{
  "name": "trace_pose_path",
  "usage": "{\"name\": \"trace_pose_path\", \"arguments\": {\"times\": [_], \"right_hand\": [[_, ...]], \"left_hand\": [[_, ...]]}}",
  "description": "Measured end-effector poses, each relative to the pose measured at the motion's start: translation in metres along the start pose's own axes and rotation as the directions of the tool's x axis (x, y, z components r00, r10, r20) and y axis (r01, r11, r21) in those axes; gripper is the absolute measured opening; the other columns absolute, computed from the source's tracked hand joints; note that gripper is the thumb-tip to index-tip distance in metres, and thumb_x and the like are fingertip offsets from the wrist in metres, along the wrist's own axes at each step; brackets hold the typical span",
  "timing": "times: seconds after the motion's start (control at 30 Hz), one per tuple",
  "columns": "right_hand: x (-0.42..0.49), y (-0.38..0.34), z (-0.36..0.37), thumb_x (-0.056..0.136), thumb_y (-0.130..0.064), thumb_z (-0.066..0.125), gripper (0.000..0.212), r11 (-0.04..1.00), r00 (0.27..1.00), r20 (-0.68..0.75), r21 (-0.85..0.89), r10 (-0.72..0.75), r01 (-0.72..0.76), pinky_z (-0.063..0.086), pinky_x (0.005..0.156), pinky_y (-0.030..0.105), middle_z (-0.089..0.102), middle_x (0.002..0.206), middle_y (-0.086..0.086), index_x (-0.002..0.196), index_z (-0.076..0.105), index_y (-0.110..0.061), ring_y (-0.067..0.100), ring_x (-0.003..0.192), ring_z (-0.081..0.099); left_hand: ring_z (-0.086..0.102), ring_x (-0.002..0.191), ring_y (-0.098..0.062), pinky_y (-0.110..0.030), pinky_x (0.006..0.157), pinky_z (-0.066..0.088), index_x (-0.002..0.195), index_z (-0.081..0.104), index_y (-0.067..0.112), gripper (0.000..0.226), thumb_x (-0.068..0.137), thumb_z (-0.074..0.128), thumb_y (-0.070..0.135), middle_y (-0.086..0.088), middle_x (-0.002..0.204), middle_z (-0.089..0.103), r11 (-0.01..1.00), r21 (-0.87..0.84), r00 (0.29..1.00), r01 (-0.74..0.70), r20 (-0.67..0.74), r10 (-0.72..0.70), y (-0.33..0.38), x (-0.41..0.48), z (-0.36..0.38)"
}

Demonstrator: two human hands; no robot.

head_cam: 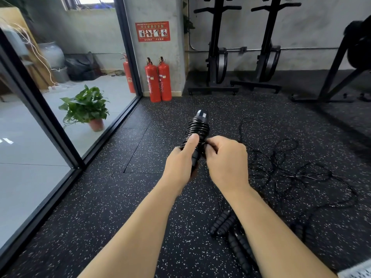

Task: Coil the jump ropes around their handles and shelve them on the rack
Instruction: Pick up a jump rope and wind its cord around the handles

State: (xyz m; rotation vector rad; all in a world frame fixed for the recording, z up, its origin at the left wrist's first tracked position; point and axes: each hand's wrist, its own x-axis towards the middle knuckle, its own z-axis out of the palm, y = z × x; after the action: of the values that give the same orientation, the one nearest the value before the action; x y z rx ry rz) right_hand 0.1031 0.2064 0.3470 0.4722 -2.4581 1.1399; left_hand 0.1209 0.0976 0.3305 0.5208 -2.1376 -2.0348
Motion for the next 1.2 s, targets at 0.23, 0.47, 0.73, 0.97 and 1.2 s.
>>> {"name": "trace_pose_path", "arguments": {"times": [0.23, 0.47, 0.73, 0.97, 1.2], "right_hand": [[-0.006, -0.006, 0.008, 0.09, -0.021, 0.051, 0.023, 0.989, 0.976, -0.161, -0.056, -0.145, 0.138, 0.043, 0.05, 0.037, 0.065, 0.06, 0.002, 0.078, 0.068, -0.01, 0.027, 0.051, 0.055], [-0.004, -0.015, 0.017, 0.089, -0.005, 0.047, 0.023, 0.8, 0.938, 0.215, 0.492, 0.27, -0.343, 0.053, 0.065, 0.036, 0.071, 0.078, 0.005, 0.084, 0.07, -0.009, 0.024, 0.069, 0.063], [0.007, -0.007, 0.014, 0.084, -0.022, 0.072, 0.015, 0.53, 0.816, 0.348, 0.629, 0.462, -0.568, 0.059, 0.078, 0.04, 0.075, 0.084, 0.01, 0.081, 0.071, -0.007, 0.026, 0.083, 0.072], [0.011, 0.008, 0.004, 0.087, -0.027, 0.068, 0.021, 0.513, 0.761, 0.412, 0.566, 0.501, -0.645, 0.048, 0.049, 0.016, 0.072, 0.085, 0.006, 0.089, 0.07, -0.006, 0.011, 0.066, 0.066], [0.007, 0.024, 0.003, 0.087, -0.028, 0.067, 0.023, 0.457, 0.669, 0.469, 0.493, 0.577, -0.74, 0.057, 0.079, 0.036, 0.071, 0.093, 0.008, 0.093, 0.066, -0.007, 0.021, 0.083, 0.068]], "left_hand": [[0.049, 0.062, -0.02, -0.031, 0.052, 0.034, 0.077, 0.052, 0.016, 0.051, 0.086, 0.052, 0.066, 0.003, 0.069, 0.054, 0.997, 0.053, 0.992, -0.059, -0.108, 0.065, 0.006, -0.001, -0.002], [0.063, 0.088, -0.02, -0.041, 0.087, 0.047, 0.119, 0.041, 0.022, 0.058, 0.09, 0.041, 0.072, 0.009, 0.092, 0.063, 0.918, 0.392, 0.969, -0.053, -0.203, 0.143, -0.002, -0.004, -0.007], [0.063, 0.101, -0.026, -0.042, 0.093, 0.043, 0.14, 0.028, 0.034, 0.051, 0.097, 0.023, 0.063, 0.001, 0.118, 0.064, 0.883, 0.461, 0.988, -0.094, -0.07, 0.141, -0.007, -0.006, -0.001], [0.068, 0.101, -0.03, -0.049, 0.089, 0.057, 0.111, 0.051, 0.027, 0.028, 0.098, 0.047, 0.052, -0.006, 0.107, 0.068, 0.99, 0.134, 0.999, 0.032, 0.004, -0.033, 0.001, -0.001, -0.013], [0.071, 0.1, -0.032, -0.053, 0.088, 0.058, 0.108, 0.053, 0.012, 0.023, 0.099, 0.059, 0.031, -0.017, 0.105, 0.071, 0.972, -0.071, 0.972, 0.224, 0.093, -0.217, -0.003, 0.003, -0.001]]}}
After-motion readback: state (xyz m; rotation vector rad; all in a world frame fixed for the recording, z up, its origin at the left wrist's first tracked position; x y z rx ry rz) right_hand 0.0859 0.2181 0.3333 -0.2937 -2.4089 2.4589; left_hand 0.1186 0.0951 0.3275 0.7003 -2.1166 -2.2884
